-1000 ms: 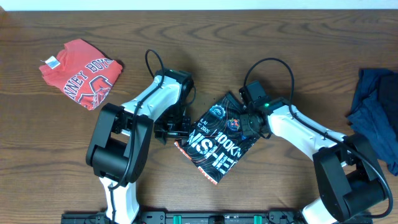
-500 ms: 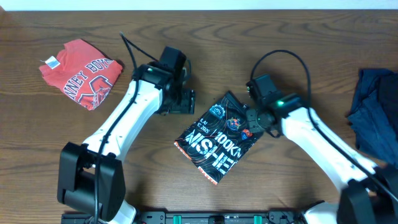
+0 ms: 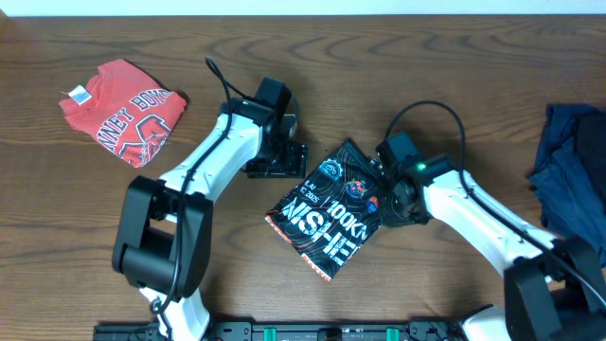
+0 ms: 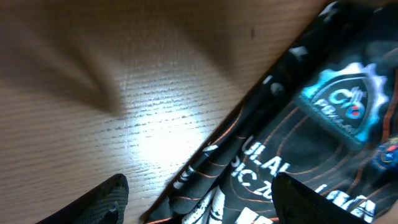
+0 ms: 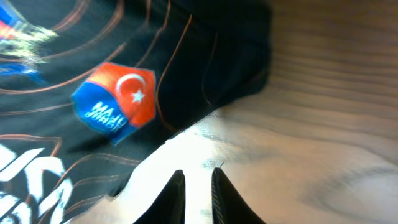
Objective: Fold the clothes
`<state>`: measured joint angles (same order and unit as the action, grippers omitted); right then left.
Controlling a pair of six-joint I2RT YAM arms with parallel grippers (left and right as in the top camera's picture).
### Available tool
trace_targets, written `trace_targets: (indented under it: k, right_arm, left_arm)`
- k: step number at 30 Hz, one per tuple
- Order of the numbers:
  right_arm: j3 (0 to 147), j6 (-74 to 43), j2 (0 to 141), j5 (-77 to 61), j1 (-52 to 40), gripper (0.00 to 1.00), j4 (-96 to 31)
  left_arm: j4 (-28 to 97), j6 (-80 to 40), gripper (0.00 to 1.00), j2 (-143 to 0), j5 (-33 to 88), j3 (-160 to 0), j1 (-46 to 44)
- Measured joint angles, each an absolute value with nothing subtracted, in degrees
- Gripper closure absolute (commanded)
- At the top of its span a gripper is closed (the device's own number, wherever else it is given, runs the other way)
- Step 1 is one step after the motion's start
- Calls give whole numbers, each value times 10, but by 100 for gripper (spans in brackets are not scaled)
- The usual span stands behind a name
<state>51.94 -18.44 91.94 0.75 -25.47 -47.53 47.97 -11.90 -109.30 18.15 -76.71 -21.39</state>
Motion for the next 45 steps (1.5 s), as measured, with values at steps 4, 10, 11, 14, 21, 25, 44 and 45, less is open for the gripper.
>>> trace_targets:
  k: [4, 10, 11, 14, 21, 25, 44, 45]
  right_arm:
    - [490, -187, 938, -1, -255, 87, -421]
    - [480, -189, 952, -3, -255, 87, -335]
    - [480, -189, 955, -3, -255, 87, -316]
    - [481, -188, 969, 6, -255, 87, -241]
    - [481, -148, 995, 31, -255, 82, -120]
    - [495, -129, 995, 49, -255, 83, -163]
    - [524, -128, 966, 106, -213, 80, -328]
    - [524, -128, 966, 106, -213, 81, -333]
  left_arm:
    - [503, -119, 24, -1107, 187, -767, -214]
    - [543, -119, 24, -1112, 192, -767, -214]
    - [545, -119, 24, -1112, 192, -767, -214]
    - [547, -119, 24, -1112, 192, -767, -214]
    - [536, -119, 24, -1112, 192, -767, -214]
    - [522, -119, 21, -1112, 192, -767, -208]
    - [408, 23, 1, -1112, 392, -771, -123]
    - [401, 26, 1, -1112, 396, -771, -123]
